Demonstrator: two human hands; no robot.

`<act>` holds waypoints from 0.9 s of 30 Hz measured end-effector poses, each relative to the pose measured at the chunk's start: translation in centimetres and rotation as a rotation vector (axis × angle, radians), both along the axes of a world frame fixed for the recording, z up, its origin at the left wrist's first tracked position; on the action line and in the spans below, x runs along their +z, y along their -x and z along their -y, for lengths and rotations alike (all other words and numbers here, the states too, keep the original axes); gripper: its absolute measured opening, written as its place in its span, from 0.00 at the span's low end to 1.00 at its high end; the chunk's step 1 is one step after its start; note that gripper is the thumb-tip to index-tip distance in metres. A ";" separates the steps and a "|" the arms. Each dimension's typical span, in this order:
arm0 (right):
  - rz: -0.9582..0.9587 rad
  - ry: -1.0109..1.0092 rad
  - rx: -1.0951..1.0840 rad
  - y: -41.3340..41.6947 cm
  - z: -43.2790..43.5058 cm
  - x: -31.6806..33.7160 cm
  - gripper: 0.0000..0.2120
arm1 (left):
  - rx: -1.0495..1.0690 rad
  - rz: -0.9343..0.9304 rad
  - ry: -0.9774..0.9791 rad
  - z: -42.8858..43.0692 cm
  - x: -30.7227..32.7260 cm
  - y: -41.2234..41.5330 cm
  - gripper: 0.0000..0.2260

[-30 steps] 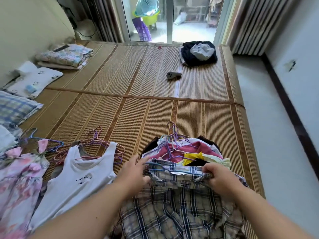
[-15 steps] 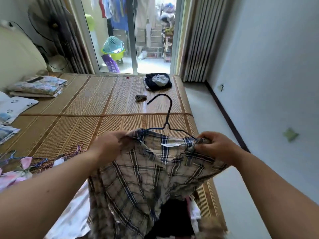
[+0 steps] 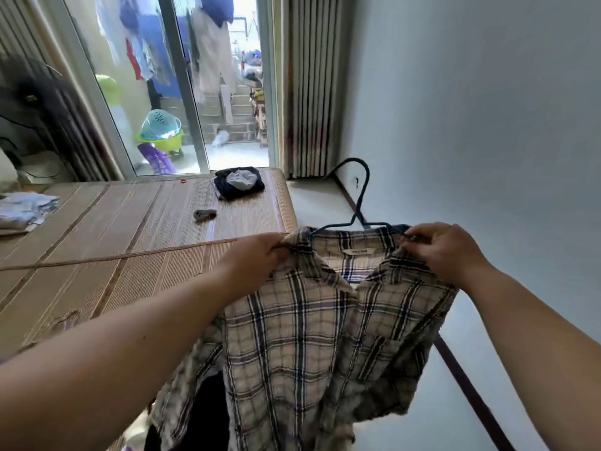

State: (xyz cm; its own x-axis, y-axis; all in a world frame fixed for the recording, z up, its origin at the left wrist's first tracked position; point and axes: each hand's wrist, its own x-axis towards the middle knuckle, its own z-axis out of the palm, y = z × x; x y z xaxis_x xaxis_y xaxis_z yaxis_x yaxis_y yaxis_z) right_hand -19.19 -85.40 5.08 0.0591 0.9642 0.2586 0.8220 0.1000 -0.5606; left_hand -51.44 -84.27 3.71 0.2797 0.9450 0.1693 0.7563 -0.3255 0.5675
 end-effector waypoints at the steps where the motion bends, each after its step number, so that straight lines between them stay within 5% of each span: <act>1: 0.040 0.012 -0.017 -2.9 -0.5 -0.4 0.07 | -0.005 -0.011 0.004 -0.8 -0.5 -2.9 0.10; 11: 0.292 0.153 -0.007 -21.2 -8.5 0.5 0.10 | 0.120 0.059 0.145 -6.5 -4.1 -23.1 0.05; 27: 0.322 -0.181 0.166 -21.9 -27.9 5.8 0.09 | 0.286 0.311 0.181 -19.6 -2.3 -26.8 0.14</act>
State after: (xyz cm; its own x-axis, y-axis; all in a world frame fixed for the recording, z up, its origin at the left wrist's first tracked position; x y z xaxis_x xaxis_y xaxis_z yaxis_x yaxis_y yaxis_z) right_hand 2.66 -57.54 10.91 -0.2051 0.8910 0.4050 0.9172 0.3194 -0.2381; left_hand -24.67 -64.65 1.45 -0.0348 0.9990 0.0291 0.5860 -0.0032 0.8103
